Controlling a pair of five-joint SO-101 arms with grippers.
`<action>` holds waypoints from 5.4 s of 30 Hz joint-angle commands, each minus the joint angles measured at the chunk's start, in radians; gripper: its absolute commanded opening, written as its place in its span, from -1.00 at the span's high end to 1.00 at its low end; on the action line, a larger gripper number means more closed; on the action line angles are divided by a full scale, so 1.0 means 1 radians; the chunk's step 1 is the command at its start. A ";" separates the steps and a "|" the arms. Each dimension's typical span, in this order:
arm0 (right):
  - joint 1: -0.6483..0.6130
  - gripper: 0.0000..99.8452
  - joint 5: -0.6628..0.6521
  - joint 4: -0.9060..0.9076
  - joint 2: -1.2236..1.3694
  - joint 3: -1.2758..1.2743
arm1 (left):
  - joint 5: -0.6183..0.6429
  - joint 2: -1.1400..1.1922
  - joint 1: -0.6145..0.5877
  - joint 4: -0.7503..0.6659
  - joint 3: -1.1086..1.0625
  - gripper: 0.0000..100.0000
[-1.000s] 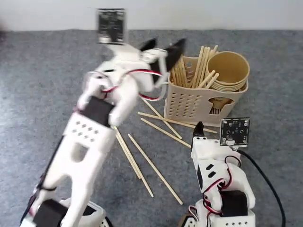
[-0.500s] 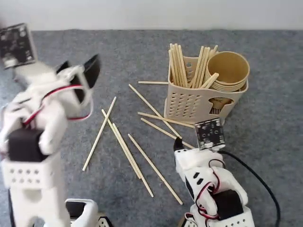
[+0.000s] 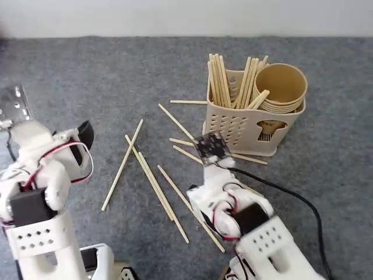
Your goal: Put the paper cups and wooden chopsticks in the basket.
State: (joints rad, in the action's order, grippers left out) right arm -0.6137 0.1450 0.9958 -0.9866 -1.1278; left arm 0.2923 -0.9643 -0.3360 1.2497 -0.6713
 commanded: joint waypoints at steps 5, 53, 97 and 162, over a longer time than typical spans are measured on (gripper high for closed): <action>-0.067 0.43 0.012 -0.041 0.323 0.245 | -0.097 -0.160 -0.153 -0.161 -0.285 0.51; -0.223 0.97 -0.074 -0.266 1.366 0.971 | -0.146 -0.713 -0.206 -0.135 -0.820 0.51; 0.153 0.98 -0.239 0.205 0.282 1.037 | -0.146 -0.713 -0.206 -0.135 -0.826 0.51; 0.094 0.94 -0.160 0.081 0.506 0.661 | -0.147 -0.715 -0.206 -0.141 -0.842 0.51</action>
State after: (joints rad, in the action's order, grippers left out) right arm -0.4726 -0.0269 1.1769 -0.5109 -0.3744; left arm 0.1496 -1.6655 -0.5386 1.1101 -1.5213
